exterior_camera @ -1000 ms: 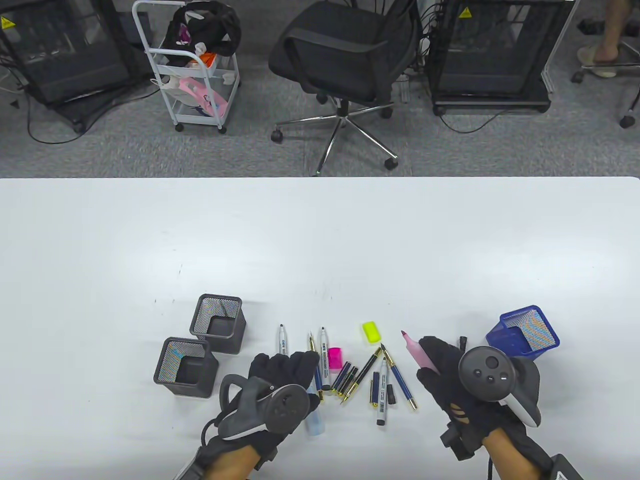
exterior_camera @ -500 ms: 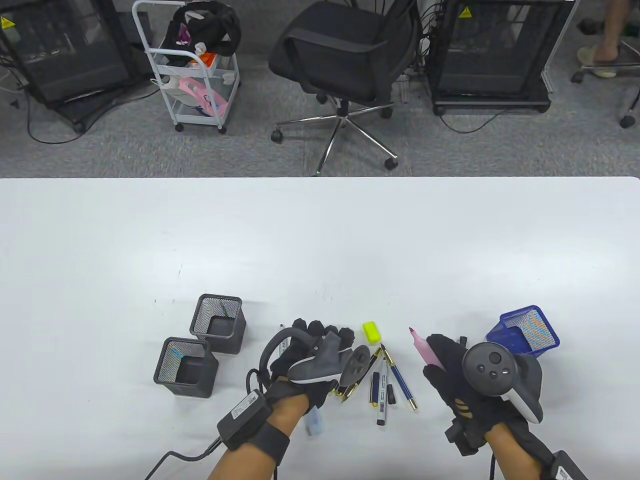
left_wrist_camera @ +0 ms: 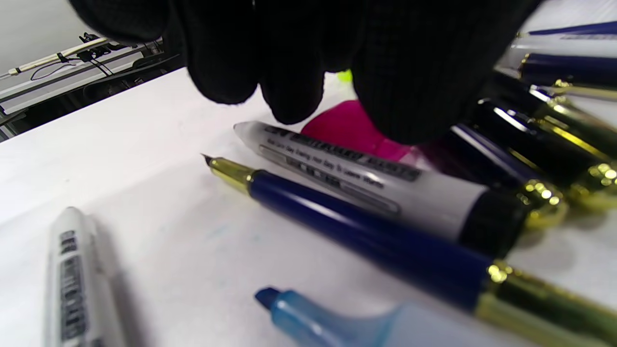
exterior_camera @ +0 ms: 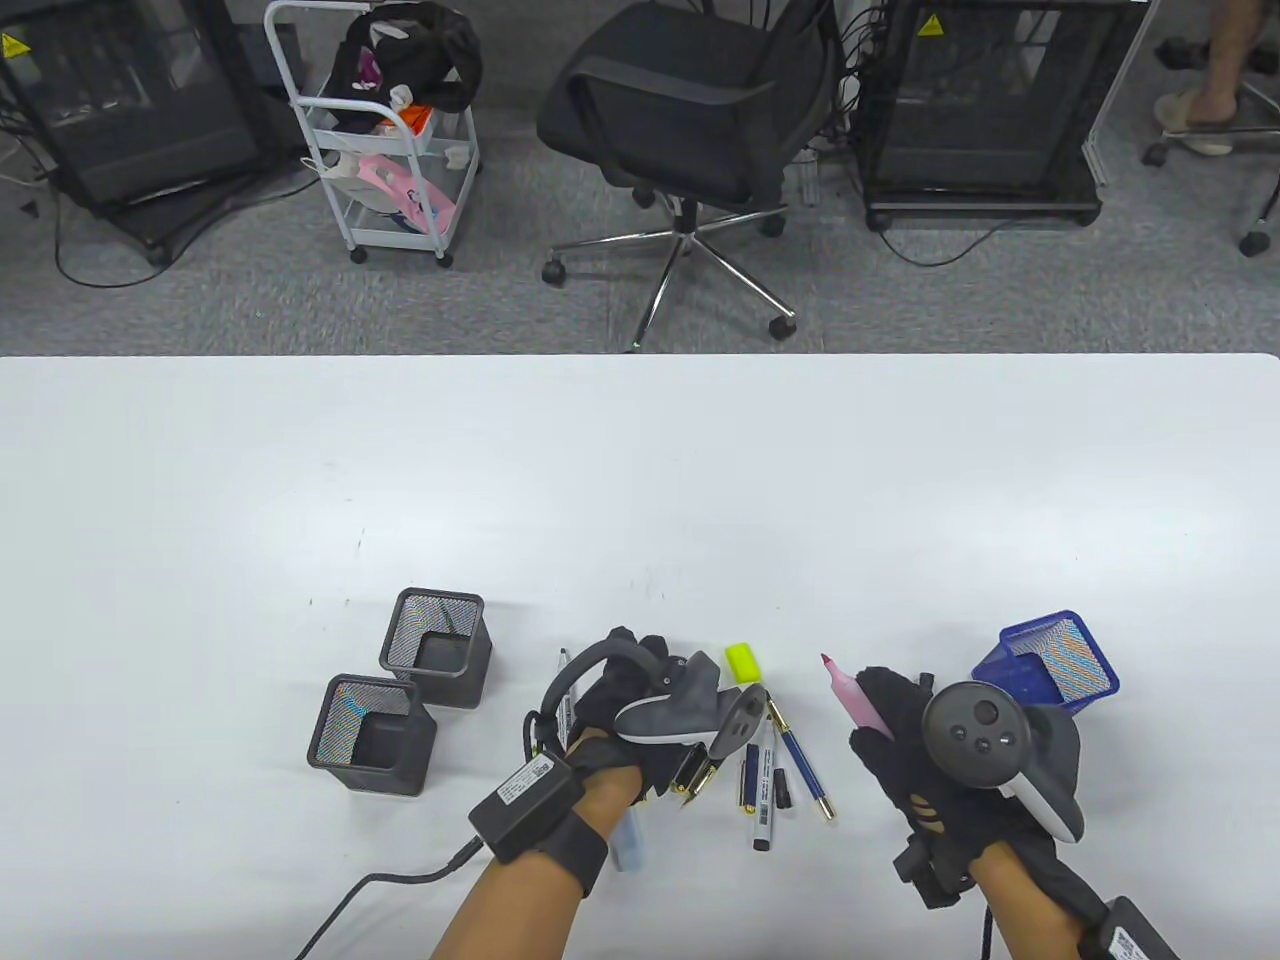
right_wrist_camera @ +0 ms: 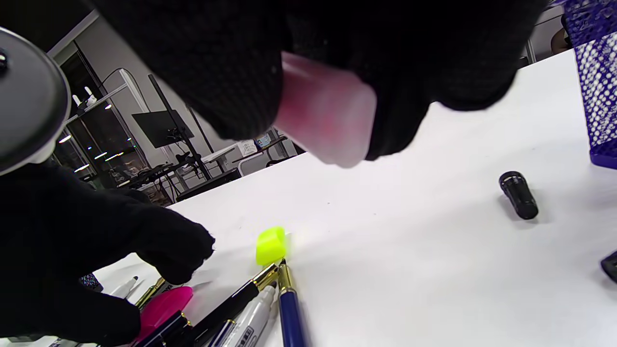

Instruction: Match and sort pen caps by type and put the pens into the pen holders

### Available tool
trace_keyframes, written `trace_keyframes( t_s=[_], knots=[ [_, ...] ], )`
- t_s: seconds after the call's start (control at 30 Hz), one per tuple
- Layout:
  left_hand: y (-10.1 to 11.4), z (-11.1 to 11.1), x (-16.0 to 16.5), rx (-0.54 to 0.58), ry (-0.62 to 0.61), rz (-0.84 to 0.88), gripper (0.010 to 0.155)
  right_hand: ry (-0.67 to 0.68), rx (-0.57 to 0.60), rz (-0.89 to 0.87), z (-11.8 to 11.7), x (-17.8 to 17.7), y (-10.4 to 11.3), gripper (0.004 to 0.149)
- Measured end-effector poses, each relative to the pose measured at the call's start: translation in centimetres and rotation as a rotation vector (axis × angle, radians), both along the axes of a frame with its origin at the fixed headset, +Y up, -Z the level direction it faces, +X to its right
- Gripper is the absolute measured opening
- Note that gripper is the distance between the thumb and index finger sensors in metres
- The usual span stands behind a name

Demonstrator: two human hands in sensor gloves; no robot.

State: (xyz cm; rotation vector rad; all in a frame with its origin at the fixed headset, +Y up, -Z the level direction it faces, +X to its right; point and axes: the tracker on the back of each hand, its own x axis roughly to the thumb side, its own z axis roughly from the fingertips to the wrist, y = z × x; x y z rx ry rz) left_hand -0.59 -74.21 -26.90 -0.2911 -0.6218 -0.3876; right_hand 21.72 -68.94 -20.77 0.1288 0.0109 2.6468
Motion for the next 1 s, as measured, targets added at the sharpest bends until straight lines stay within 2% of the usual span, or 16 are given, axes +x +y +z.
trace_keyframes(
  t_s=[0.4,1.0],
  knots=[
    [-0.4,-0.5,0.3,-0.006,-0.011,-0.020,0.070,-0.006,-0.003,0.003,0.0,-0.1,-0.1,0.061],
    [-0.5,-2.2,0.0,-0.085,0.021,0.082,0.072,-0.007,-0.008,0.005,0.0,-0.2,-0.3,0.061]
  ],
)
